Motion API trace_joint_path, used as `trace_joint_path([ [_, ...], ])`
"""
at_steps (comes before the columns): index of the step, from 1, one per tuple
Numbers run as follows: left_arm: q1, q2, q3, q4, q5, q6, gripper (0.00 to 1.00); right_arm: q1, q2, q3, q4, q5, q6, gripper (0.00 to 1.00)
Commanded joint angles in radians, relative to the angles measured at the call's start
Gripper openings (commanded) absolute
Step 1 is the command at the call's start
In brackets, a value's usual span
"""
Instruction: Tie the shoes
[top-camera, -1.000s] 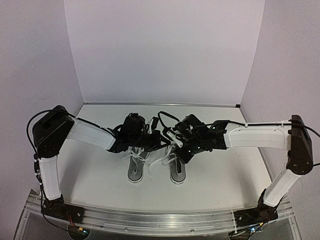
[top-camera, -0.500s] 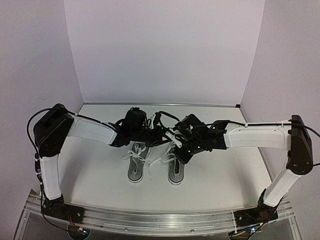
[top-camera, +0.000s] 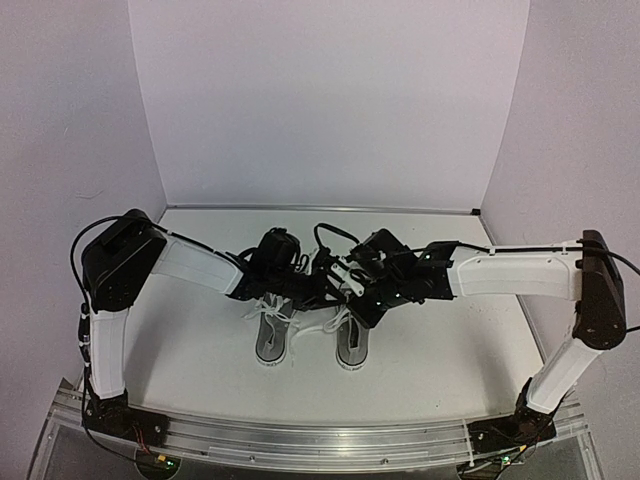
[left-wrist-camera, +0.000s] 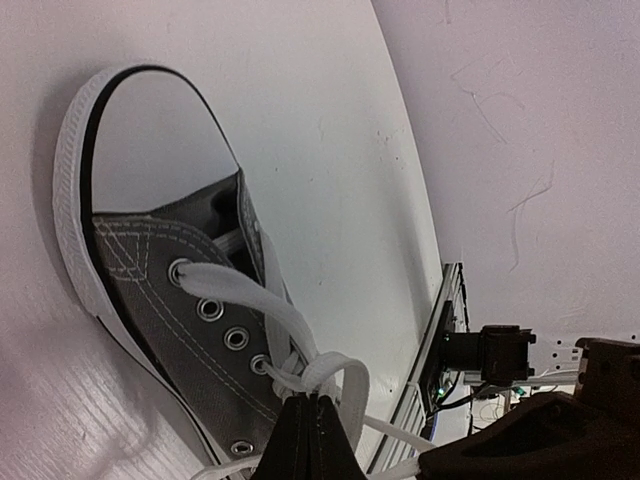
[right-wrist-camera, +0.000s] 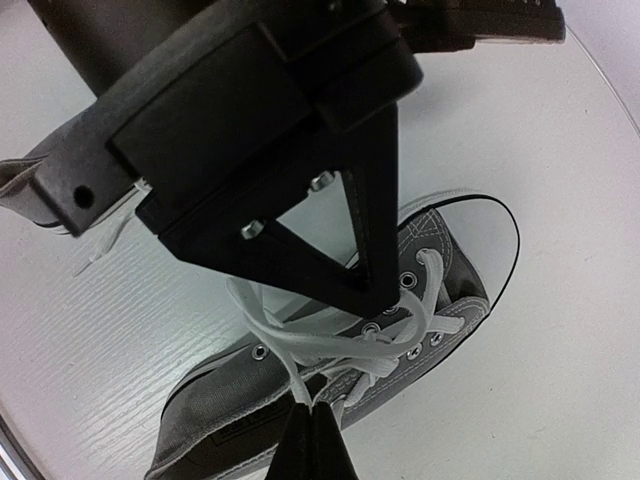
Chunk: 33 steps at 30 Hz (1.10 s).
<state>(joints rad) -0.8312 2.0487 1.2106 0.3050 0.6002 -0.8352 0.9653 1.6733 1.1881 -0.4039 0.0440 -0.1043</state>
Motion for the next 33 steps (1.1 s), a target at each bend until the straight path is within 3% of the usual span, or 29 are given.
trace_joint_path([
  [1,-0.014,-0.040,0.024,-0.085,0.062,0.048,0.00,0.003,-0.052,-0.010,0.037,0.018,-0.006,0.00],
  [17,-0.060,-0.074,0.030,-0.126,0.197,0.172,0.00,0.001,-0.055,-0.019,0.042,0.046,0.013,0.00],
  [26,-0.059,-0.062,-0.005,0.005,0.298,0.134,0.00,0.000,-0.056,-0.016,0.045,0.040,0.050,0.01],
  [28,-0.058,-0.042,-0.002,0.030,0.315,0.121,0.00,-0.005,-0.073,-0.017,0.044,0.035,0.070,0.09],
  [31,-0.057,-0.003,0.003,0.085,0.329,0.089,0.00,-0.019,-0.116,-0.025,0.044,0.009,0.107,0.35],
  [33,-0.058,0.013,0.006,0.107,0.333,0.075,0.00,-0.033,-0.157,-0.039,0.045,-0.020,0.155,0.43],
])
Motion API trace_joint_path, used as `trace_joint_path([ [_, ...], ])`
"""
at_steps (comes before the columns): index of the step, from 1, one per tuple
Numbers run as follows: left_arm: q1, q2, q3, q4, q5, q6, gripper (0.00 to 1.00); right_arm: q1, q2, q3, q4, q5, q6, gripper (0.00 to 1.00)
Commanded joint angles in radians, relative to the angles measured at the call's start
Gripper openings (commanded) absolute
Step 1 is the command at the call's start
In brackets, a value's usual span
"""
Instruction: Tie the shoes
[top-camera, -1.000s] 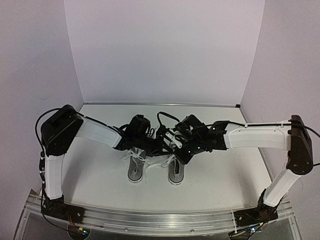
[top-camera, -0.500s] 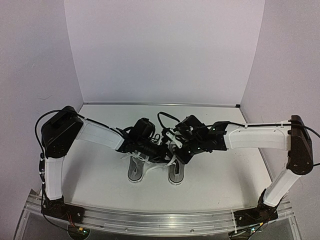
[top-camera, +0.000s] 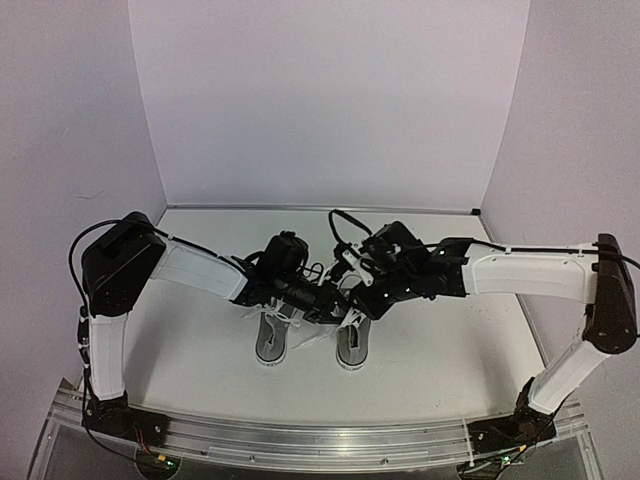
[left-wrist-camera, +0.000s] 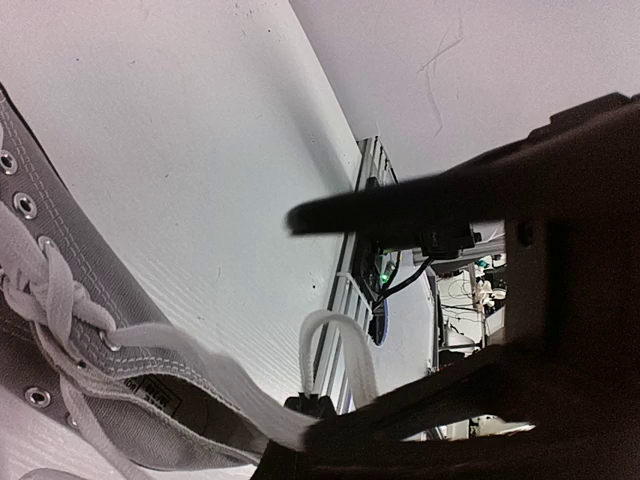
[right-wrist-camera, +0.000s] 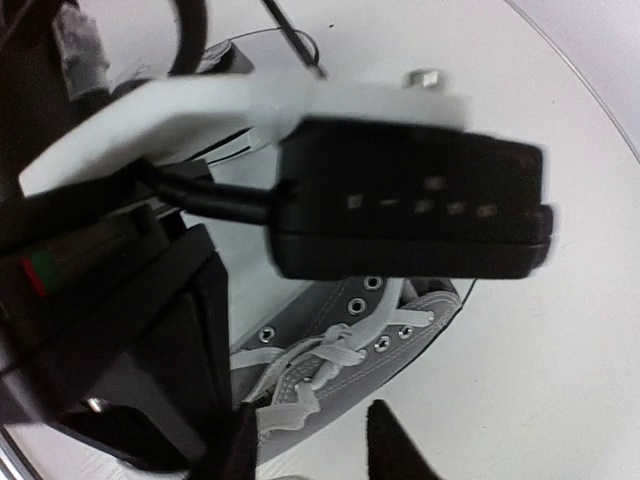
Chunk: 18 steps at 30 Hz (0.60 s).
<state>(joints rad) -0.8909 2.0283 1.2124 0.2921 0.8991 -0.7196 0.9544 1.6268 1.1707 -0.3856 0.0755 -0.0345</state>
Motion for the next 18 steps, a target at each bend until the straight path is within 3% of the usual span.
trace_joint_path([
  [1,0.003,0.039,0.004,0.128,0.036,-0.045,0.00,-0.033,-0.130,-0.030,0.027,-0.069,0.101,0.44],
  [12,0.010,0.079,-0.004,0.224,0.062,-0.102,0.00,-0.123,-0.319,-0.270,0.125,-0.299,0.289,0.46],
  [18,0.010,0.099,-0.007,0.286,0.088,-0.132,0.00,-0.178,-0.318,-0.365,0.231,-0.442,0.308,0.43],
])
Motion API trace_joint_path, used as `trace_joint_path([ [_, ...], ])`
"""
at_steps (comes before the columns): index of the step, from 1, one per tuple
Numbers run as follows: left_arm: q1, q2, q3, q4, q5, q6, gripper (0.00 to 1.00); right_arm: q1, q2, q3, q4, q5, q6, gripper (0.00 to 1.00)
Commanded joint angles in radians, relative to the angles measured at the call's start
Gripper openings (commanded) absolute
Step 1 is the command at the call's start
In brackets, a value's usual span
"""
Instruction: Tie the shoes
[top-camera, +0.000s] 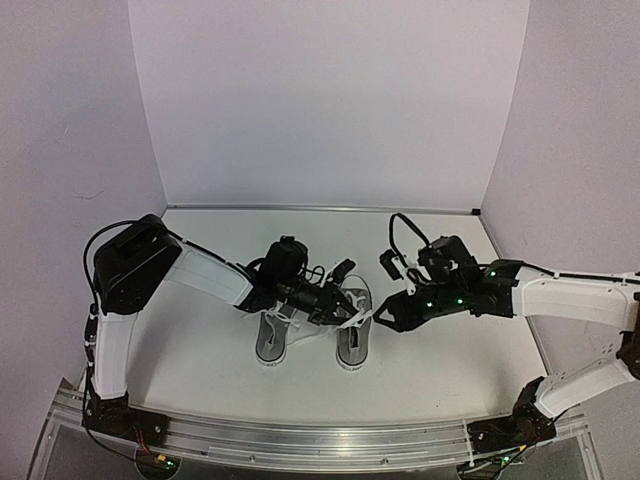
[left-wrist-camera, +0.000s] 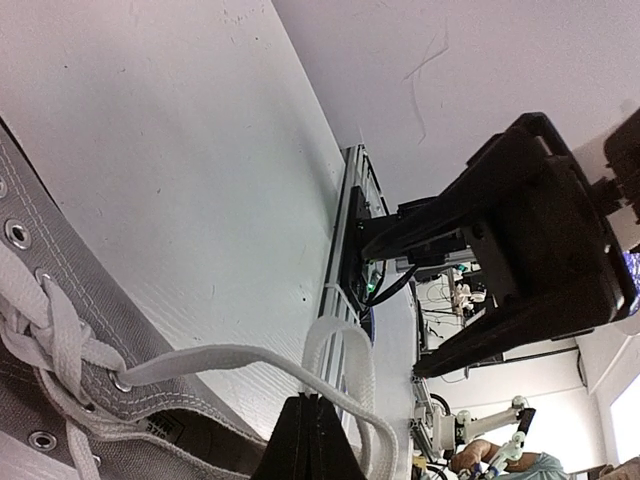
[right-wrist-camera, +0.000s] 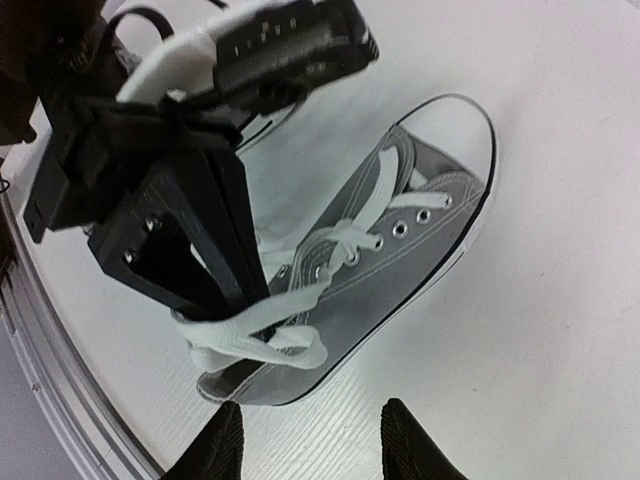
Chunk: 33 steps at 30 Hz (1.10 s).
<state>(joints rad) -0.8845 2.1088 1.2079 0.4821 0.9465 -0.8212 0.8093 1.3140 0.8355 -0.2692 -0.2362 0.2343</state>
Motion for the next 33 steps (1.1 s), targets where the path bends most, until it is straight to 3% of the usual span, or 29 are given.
trace_joint_path([
  [1,0.004,0.022,-0.002,0.104,0.041,-0.036,0.00,-0.046,0.006,-0.032,0.129,-0.155,0.043,0.42],
  [16,0.010,0.026,-0.009,0.151,0.053,-0.054,0.00,-0.113,0.145,-0.001,0.244,-0.331,0.051,0.42],
  [21,0.014,0.033,-0.005,0.157,0.055,-0.059,0.00,-0.124,0.158,-0.002,0.253,-0.361,0.051,0.28],
  [27,0.018,0.037,-0.005,0.160,0.055,-0.063,0.00,-0.132,0.146,0.000,0.252,-0.367,0.040,0.00],
  [30,0.029,0.030,-0.012,0.151,0.044,-0.064,0.02,-0.135,0.140,-0.004,0.250,-0.367,0.039,0.00],
  [33,0.056,0.003,-0.037,0.130,0.022,-0.052,0.20,-0.137,0.126,-0.012,0.246,-0.353,0.043,0.00],
])
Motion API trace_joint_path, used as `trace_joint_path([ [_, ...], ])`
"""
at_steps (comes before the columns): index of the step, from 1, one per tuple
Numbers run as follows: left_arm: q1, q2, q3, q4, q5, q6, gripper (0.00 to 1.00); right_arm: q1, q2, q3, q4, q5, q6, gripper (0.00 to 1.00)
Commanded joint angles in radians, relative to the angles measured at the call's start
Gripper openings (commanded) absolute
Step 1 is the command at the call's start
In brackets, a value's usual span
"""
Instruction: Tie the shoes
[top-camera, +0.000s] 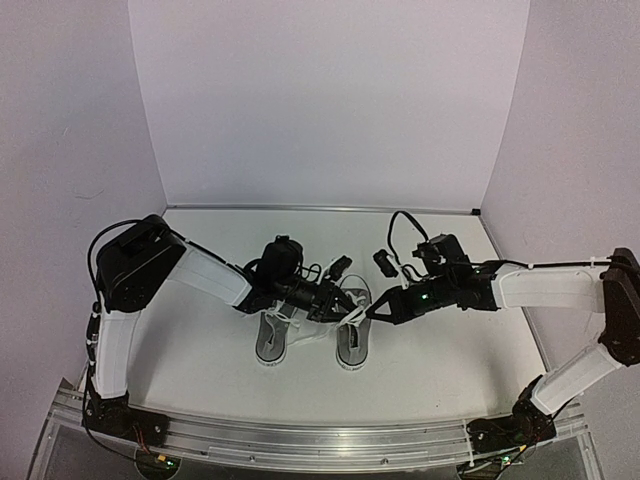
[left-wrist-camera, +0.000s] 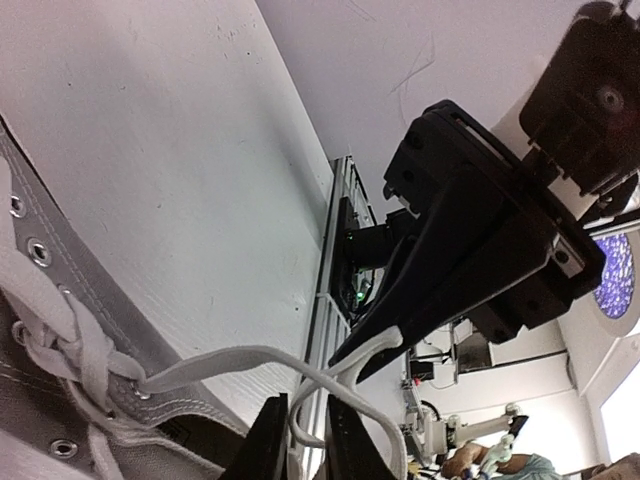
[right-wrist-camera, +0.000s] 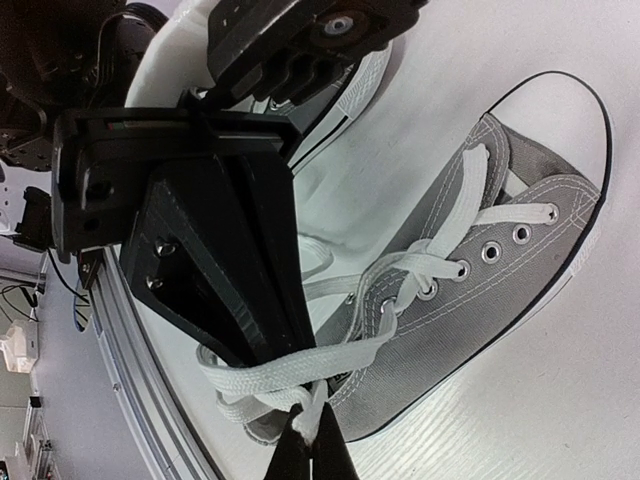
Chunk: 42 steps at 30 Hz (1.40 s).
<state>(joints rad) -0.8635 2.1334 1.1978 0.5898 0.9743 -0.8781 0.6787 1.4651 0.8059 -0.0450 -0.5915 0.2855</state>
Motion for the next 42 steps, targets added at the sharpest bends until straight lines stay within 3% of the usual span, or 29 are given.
trace_joint_path([
  [1,0.045,-0.034,-0.036,0.003,-0.015,0.019,0.25,-0.007,-0.029,0.015,0.021,0.009,-0.006,0.00],
  [4,0.073,-0.081,-0.046,-0.103,-0.050,0.097,0.37,-0.011,-0.041,0.006,0.015,0.027,-0.002,0.00],
  [8,0.097,-0.157,-0.002,-0.377,-0.133,0.276,0.47,-0.017,-0.060,-0.004,0.007,0.043,0.000,0.00],
  [12,0.133,-0.231,0.040,-0.627,-0.264,0.444,0.50,-0.023,-0.084,-0.007,-0.008,0.057,0.001,0.00],
  [17,0.134,-0.330,0.079,-0.915,-0.458,0.763,0.51,-0.027,-0.099,-0.001,-0.032,0.080,-0.001,0.00],
  [21,0.021,-0.390,0.050,-0.981,-0.616,0.969,0.48,-0.029,-0.086,0.009,-0.046,0.091,-0.006,0.00],
  [25,-0.075,-0.350,0.068,-1.073,-0.744,1.110,0.46,-0.029,-0.081,0.018,-0.057,0.096,-0.007,0.00],
  [42,-0.158,-0.119,0.200,-1.138,-0.897,1.247,0.44,-0.031,-0.092,0.016,-0.073,0.104,0.009,0.00],
])
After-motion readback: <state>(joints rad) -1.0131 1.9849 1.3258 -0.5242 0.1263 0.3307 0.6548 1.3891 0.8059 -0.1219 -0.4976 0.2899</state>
